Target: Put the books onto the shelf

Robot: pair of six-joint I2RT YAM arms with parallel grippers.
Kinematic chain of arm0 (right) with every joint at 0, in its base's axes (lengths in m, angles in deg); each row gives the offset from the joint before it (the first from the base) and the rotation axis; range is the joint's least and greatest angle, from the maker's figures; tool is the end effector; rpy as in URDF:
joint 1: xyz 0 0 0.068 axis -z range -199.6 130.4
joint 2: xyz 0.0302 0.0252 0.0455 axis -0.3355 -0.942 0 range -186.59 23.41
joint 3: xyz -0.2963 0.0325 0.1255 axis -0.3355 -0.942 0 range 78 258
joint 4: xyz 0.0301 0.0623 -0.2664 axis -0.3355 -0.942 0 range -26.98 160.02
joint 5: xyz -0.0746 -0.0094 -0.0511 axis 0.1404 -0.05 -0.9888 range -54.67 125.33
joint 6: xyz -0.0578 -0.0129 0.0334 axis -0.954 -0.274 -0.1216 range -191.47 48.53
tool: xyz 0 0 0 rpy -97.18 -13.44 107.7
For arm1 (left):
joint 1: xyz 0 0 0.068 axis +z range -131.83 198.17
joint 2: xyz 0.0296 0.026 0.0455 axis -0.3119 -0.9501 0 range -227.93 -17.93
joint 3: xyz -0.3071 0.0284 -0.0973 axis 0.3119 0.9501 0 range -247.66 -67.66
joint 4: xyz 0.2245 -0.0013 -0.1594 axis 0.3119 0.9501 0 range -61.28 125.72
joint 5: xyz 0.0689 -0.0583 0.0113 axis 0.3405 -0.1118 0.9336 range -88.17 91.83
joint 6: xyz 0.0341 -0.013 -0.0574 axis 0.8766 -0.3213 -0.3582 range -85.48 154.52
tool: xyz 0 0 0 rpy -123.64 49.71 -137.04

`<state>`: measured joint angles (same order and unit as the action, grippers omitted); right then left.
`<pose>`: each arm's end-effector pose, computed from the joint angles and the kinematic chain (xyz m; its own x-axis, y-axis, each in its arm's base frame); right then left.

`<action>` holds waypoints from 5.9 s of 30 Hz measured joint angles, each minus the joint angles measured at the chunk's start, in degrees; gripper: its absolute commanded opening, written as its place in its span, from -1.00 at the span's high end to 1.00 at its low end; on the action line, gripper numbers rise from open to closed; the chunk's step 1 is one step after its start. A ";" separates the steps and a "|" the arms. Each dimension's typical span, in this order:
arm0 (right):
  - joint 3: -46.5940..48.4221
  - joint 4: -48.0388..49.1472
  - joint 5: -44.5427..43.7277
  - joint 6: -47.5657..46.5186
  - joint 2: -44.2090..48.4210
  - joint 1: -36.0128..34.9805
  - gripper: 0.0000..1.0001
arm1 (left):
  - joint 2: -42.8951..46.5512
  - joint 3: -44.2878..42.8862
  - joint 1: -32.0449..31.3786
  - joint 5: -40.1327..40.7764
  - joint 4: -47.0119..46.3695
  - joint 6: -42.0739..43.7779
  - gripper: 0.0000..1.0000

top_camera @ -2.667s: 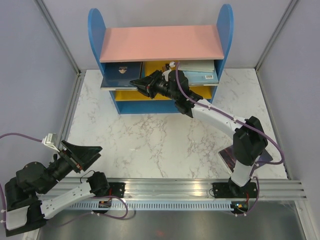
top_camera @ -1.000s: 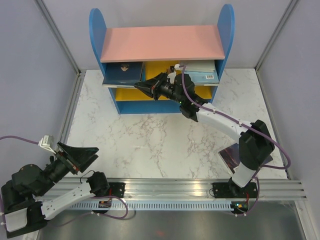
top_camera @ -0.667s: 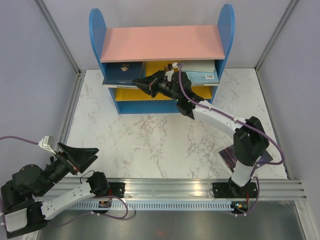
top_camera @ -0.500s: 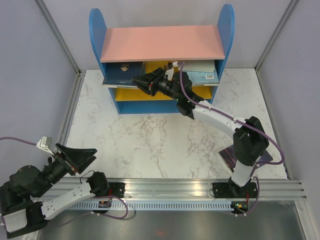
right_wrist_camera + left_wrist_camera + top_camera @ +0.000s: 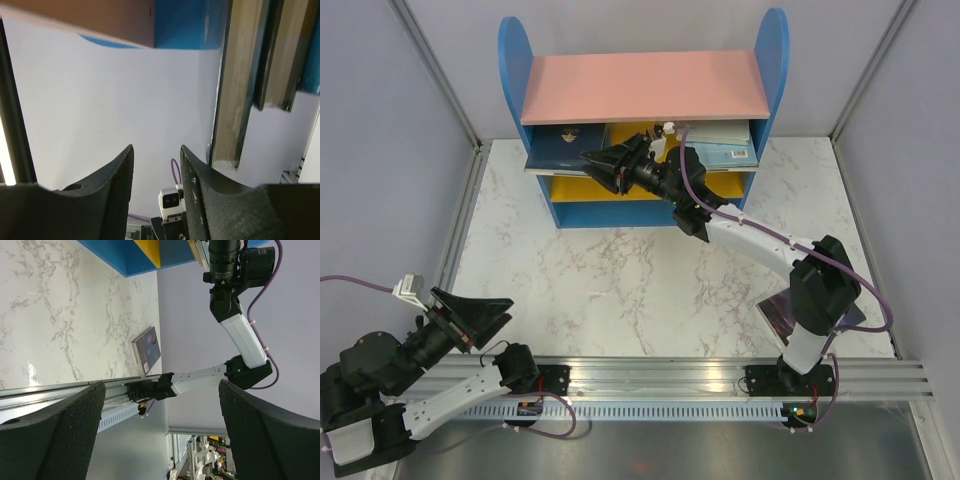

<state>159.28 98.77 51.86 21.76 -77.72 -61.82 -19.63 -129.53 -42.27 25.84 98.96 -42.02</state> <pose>0.3379 0.3276 0.4114 -0.8575 0.5143 0.0118 -0.0663 -0.1332 0.9889 -0.0283 0.0951 0.3564 -0.6006 -0.7418 -0.2984 0.0552 0.3339 -0.9410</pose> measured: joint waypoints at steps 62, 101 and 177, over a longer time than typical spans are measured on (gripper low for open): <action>4.20 -1.57 2.19 -4.66 -5.03 -0.11 0.07 | 0.52 -0.37 -2.80 7.43 1.46 -0.11 -0.99; -14.49 -74.71 -16.94 -47.65 13.97 78.34 0.39 | -16.04 5.18 -4.90 -6.69 -8.83 6.93 -0.94; -65.96 -43.58 -2.97 -15.74 49.42 -1.66 -0.86 | -51.32 26.32 22.23 -31.78 -37.09 24.76 -1.00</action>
<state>93.31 55.19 48.89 6.02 -28.30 -63.48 -70.95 -103.21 -20.04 -5.94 61.87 -17.25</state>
